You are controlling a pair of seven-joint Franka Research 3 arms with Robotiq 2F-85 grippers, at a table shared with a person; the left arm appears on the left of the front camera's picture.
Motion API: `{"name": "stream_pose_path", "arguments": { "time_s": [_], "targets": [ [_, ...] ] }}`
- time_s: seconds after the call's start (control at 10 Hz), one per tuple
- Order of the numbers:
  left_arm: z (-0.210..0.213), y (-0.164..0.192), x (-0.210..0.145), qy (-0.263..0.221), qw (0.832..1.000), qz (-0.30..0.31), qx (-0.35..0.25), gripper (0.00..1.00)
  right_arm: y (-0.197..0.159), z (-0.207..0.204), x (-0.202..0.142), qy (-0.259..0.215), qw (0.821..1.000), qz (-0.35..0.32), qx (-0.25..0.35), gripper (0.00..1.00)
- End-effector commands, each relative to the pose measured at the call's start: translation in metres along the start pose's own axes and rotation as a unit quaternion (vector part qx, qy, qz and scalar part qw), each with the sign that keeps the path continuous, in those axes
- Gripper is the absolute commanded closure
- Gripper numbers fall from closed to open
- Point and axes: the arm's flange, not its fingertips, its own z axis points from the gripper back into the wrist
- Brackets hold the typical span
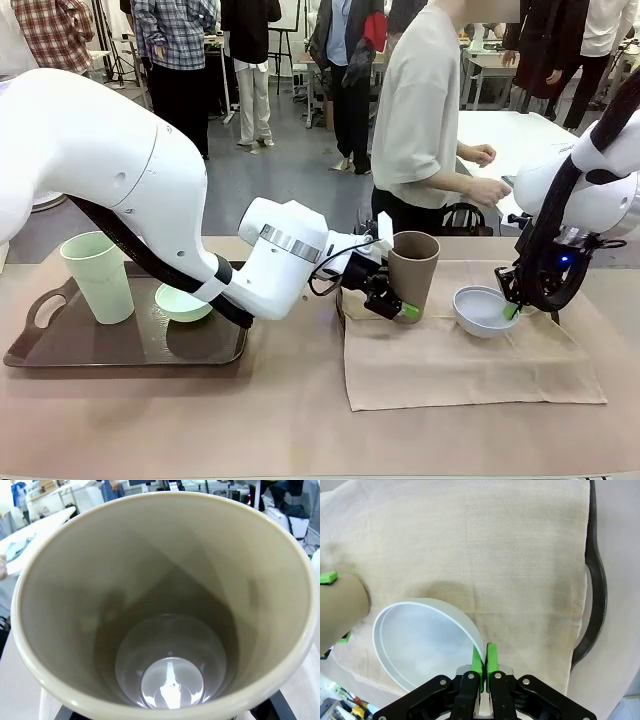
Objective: Set up a tray with a mat and arrange the tableware.
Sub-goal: Place the Picnic Bowl and Reusable plastic cup back onto the Handle tray in front of the human's position.
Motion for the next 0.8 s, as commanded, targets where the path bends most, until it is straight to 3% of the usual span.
{"name": "stream_pose_path", "arguments": {
  "time_s": [0.0, 0.1, 0.2, 0.3, 0.4, 0.5, 0.6, 0.7],
  "targets": [
    [0.0, 0.002, 0.001, 0.001, 1.0, -0.016, -0.001, 0.0, -0.004, -0.002, 0.007, -0.003, 1.0, 0.007, -0.004, 0.38],
    [0.001, 0.001, 0.001, 0.003, 1.0, -0.016, -0.004, 0.0, -0.004, 0.001, 0.005, -0.002, 1.0, 0.006, -0.009, 0.37],
    [0.004, 0.001, 0.0, 0.01, 1.0, -0.01, -0.006, 0.0, -0.006, 0.008, 0.003, -0.002, 1.0, 0.005, -0.01, 0.18],
    [0.008, 0.002, -0.001, 0.018, 1.0, 0.005, -0.01, 0.0, -0.007, 0.014, 0.0, -0.002, 1.0, 0.006, -0.014, 0.74],
    [0.014, 0.003, -0.004, 0.02, 1.0, 0.019, -0.015, 0.0, -0.009, 0.02, -0.004, -0.003, 1.0, 0.008, -0.017, 0.0],
    [0.021, 0.004, -0.005, 0.03, 0.999, 0.032, -0.018, 0.0, -0.012, 0.026, -0.008, -0.005, 1.0, 0.01, -0.018, 0.54],
    [0.03, 0.004, -0.007, 0.054, 0.997, 0.057, -0.018, 0.0, -0.016, 0.033, -0.013, -0.006, 1.0, 0.012, -0.018, 0.0],
    [0.042, 0.002, -0.006, 0.076, 0.993, 0.089, -0.022, 0.0, -0.019, 0.038, -0.017, -0.01, 1.0, 0.013, -0.016, 0.34]
  ]
}}
